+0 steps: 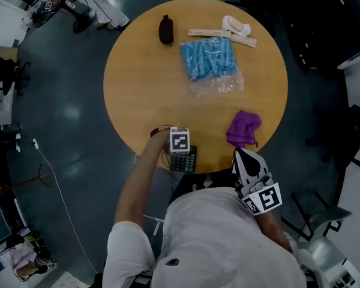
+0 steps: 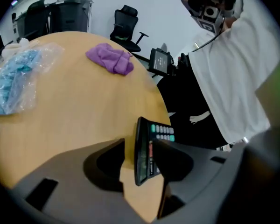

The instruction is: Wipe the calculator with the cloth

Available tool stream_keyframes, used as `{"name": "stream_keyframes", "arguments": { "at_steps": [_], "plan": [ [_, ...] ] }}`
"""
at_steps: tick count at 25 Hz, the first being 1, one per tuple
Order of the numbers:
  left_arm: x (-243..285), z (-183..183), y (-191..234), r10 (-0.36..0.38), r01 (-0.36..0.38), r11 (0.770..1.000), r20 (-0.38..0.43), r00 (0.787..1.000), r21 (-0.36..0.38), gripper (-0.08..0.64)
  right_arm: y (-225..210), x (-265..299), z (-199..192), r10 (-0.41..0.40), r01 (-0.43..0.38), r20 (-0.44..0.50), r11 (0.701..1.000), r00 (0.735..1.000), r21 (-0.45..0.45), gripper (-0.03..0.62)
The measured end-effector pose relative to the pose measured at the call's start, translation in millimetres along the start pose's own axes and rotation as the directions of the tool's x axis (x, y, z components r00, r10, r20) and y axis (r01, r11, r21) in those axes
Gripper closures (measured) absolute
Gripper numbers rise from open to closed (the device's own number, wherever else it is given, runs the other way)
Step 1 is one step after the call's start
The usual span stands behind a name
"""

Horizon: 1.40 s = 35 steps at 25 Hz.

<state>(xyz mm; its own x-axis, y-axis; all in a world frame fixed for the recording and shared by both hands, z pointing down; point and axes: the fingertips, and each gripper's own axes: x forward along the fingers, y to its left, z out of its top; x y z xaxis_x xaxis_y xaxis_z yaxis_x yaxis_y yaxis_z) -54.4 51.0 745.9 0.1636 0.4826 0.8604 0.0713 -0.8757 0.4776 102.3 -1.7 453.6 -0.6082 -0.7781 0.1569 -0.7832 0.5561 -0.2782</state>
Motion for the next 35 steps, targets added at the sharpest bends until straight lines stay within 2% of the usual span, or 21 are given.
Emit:
{"name": "stream_keyframes", "arguments": {
  "at_steps": [1, 3, 6, 7, 9, 11, 15, 18, 24, 28, 30, 32, 34, 35],
  "plan": [
    [1.7, -4.0, -0.9, -0.022, 0.021, 1.000, -0.027, 0.999, -0.006, 0.377, -2.8, -0.2, -0.9, -0.007, 0.007, -0.002, 1.000, 1.000, 0.004, 0.578],
    [6.3, -4.1, 7.8, -0.010, 0.010, 1.000, -0.041, 0.999, 0.006, 0.379, -7.5, -0.7, -2.6, -0.017, 0.017, -0.008, 1.000, 1.000, 0.012, 0.577],
    [4.2, 12.4, 23.0, 0.041, -0.042, 0.997, 0.013, 0.999, 0.057, 0.391, -12.3, -0.3, -4.6, -0.025, 0.025, -0.016, 0.999, 1.000, 0.022, 0.578],
    [5.4, 14.4, 23.8, 0.032, -0.033, 0.998, 0.023, 0.999, 0.056, 0.431, -13.9, 0.0, -5.5, -0.027, 0.027, -0.019, 0.999, 0.999, 0.024, 0.578],
    [10.2, 9.8, 14.2, -0.043, 0.043, 0.999, 0.015, 0.999, 0.006, 0.479, -16.8, 0.8, -7.2, -0.029, 0.030, -0.024, 0.999, 0.999, 0.027, 0.578],
    [11.0, 5.5, 7.5, -0.080, 0.080, 0.997, 0.011, 0.997, -0.021, 0.483, -18.2, 1.6, -8.0, -0.027, 0.028, -0.026, 0.999, 0.999, 0.029, 0.578],
    [15.8, 8.9, 14.8, -0.032, 0.031, 0.999, 0.047, 0.998, 0.021, 0.471, -18.4, 2.0, -9.0, -0.022, 0.023, -0.028, 0.999, 0.999, 0.029, 0.578],
    [14.4, 12.6, 10.8, -0.070, 0.069, 0.997, 0.048, 0.996, 0.016, 0.472, -19.1, 1.6, -10.1, -0.024, 0.024, -0.031, 0.999, 0.999, 0.031, 0.578],
    [5.2, 9.6, 2.5, -0.120, 0.122, 0.992, 0.068, 0.990, -0.025, 0.501, -20.5, 1.1, -12.4, -0.031, 0.032, -0.031, 0.999, 0.999, 0.035, 0.578],
    [-7.3, 3.6, 2.4, -0.082, 0.097, 0.991, 0.157, 0.984, -0.089, 0.509, -21.2, 1.6, -11.3, -0.031, 0.032, -0.020, 0.999, 0.999, 0.034, 0.578],
    [-18.2, -0.4, 3.3, -0.033, 0.070, 0.986, 0.234, 0.972, -0.153, 0.515, -21.5, 1.4, -9.5, -0.031, 0.031, -0.012, 0.999, 0.999, 0.032, 0.578],
    [-28.6, -7.3, 6.3, 0.040, 0.033, 0.973, 0.310, 0.950, -0.227, 0.515, -22.1, 1.7, -7.8, -0.030, 0.030, -0.005, 0.999, 1.000, 0.028, 0.578],
    [-38.3, -15.0, 11.8, 0.128, 0.001, 0.948, 0.386, 0.913, -0.317, 0.515, -23.1, 2.7, -7.3, -0.026, 0.026, 0.001, 0.999, 1.000, 0.022, 0.578],
    [-43.9, -18.1, 15.1, 0.177, -0.006, 0.928, 0.428, 0.886, -0.371, 0.515, -23.7, 2.9, -7.3, -0.024, 0.024, 0.004, 1.000, 1.000, 0.019, 0.578]
  ]
}}
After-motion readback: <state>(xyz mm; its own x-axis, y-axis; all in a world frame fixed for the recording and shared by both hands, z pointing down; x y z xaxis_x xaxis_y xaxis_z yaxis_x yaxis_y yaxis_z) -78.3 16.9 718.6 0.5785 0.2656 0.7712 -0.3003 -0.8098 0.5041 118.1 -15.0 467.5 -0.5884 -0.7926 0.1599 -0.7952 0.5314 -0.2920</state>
